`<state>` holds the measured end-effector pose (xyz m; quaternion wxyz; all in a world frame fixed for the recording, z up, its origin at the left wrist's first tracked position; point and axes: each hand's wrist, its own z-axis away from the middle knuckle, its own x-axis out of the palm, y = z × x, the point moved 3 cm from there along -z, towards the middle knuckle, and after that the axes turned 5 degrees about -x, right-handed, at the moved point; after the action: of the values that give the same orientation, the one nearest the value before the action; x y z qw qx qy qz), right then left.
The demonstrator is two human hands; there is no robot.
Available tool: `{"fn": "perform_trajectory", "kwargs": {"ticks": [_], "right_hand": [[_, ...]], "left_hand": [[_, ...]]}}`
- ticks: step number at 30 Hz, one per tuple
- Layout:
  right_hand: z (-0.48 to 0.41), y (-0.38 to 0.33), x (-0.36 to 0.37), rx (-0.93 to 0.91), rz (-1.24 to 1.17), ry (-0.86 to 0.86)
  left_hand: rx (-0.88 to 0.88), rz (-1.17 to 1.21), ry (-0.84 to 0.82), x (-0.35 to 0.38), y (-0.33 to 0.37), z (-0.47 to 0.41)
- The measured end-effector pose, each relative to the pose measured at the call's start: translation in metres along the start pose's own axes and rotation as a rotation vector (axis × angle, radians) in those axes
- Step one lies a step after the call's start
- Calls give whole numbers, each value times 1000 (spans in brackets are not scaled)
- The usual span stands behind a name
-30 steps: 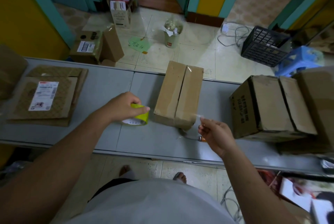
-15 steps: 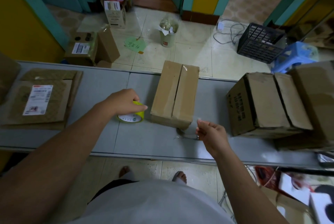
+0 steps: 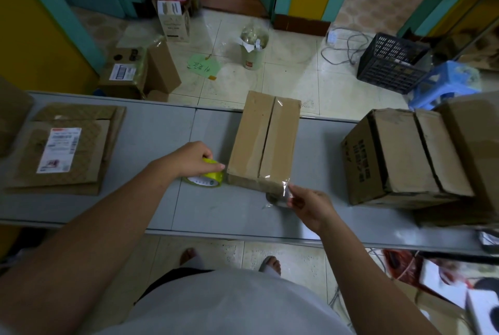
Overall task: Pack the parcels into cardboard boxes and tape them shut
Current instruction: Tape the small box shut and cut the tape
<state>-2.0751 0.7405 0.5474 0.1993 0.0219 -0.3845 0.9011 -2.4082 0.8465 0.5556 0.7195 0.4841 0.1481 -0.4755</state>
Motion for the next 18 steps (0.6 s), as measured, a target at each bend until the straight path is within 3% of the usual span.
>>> {"fn": "perform_trajectory", "kwargs": {"ticks": [4, 7, 13, 18], "right_hand": [[-7, -2, -7, 143, 142, -53], [-11, 0, -12, 120, 245, -23], [-3, -7, -5, -232, 422, 135], [0, -13, -23, -550, 758, 116]], "left_hand": [[-14, 9, -8, 6, 4, -4], [-6, 4, -9, 6, 9, -4], [11, 74, -30, 12, 19, -1], [46, 146, -3, 9, 26, 10]]}}
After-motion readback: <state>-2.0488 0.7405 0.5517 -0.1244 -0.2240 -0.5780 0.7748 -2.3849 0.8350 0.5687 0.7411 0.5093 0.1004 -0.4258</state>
